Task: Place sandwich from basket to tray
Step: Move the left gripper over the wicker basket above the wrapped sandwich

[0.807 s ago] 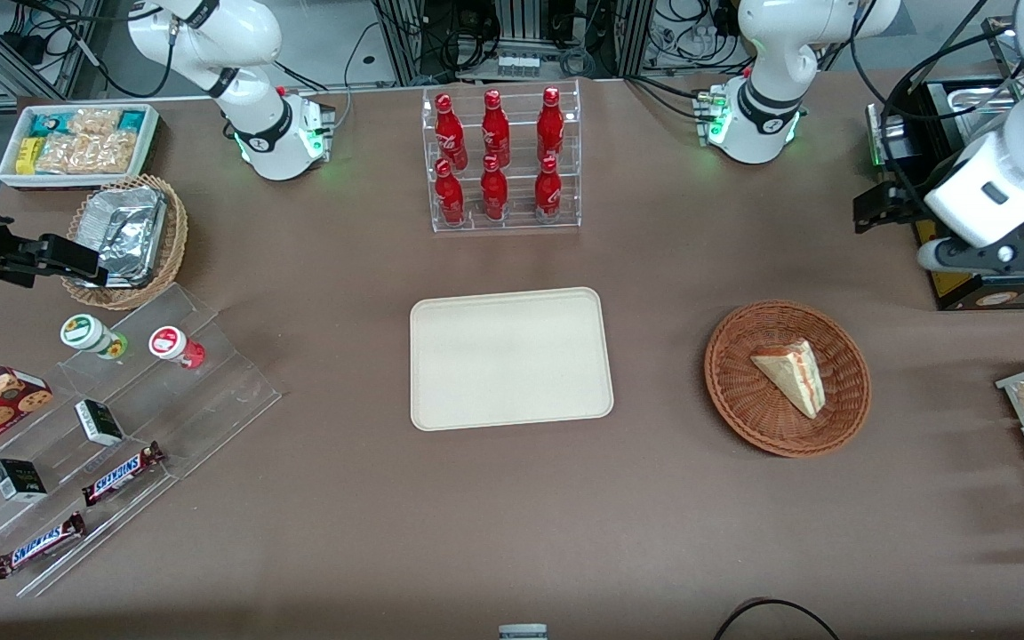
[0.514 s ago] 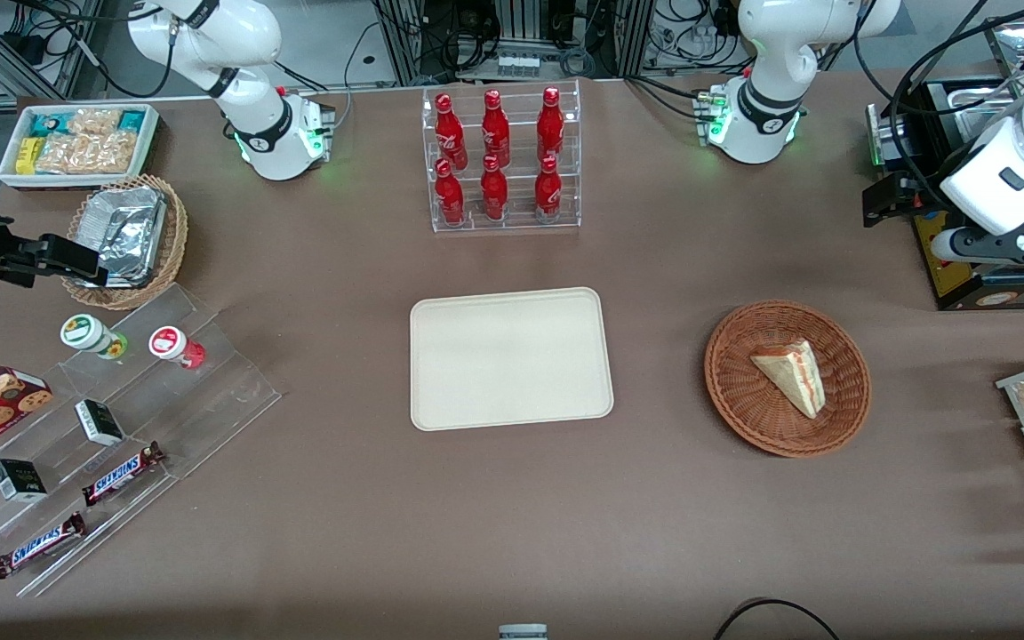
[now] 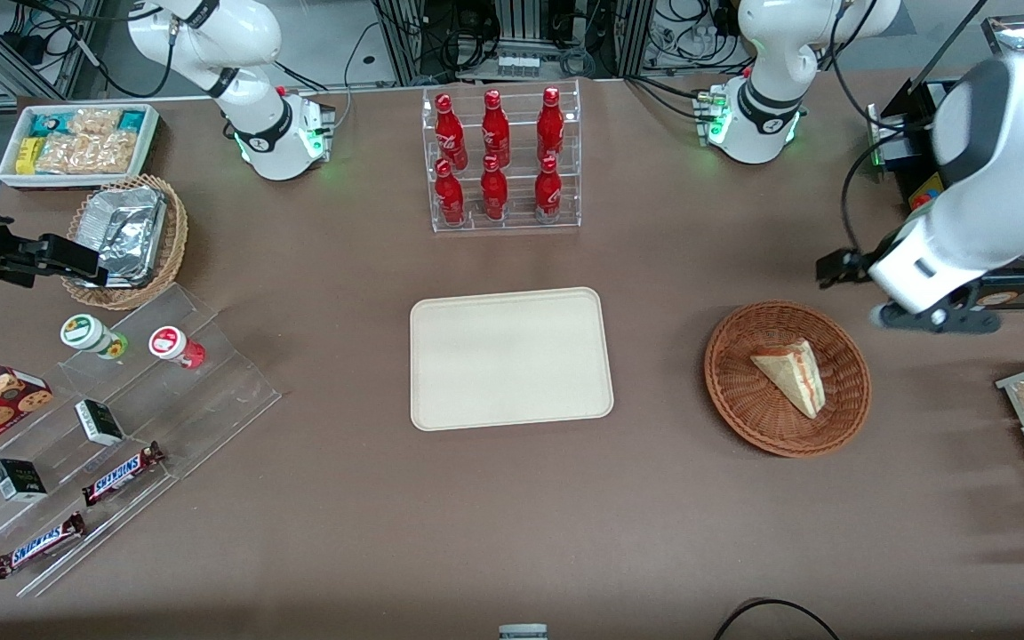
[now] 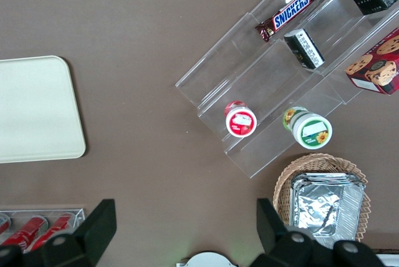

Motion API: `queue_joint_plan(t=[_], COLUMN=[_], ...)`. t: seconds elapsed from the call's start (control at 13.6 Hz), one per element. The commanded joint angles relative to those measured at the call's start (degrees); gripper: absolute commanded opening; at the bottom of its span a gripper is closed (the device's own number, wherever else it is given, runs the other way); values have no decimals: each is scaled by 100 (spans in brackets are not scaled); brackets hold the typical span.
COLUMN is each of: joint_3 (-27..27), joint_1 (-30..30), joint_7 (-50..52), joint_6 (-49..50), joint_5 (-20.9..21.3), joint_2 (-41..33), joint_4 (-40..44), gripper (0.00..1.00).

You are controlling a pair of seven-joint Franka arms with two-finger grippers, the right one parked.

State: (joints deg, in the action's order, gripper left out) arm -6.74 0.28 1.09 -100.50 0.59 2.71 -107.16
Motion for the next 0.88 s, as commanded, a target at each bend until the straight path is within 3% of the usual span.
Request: queue_joint_plan(t=[0.0, 0.51, 0.81], joint_3=[-3, 6, -3], joint_1=[34, 69, 218], joint_7=[5, 706, 2575], joint_6=[-828, -2313, -2694], joint_5=[-41, -41, -111], joint_2=[-122, 396, 677], joint_4=[-725, -1333, -1431], gripper=[100, 100, 100])
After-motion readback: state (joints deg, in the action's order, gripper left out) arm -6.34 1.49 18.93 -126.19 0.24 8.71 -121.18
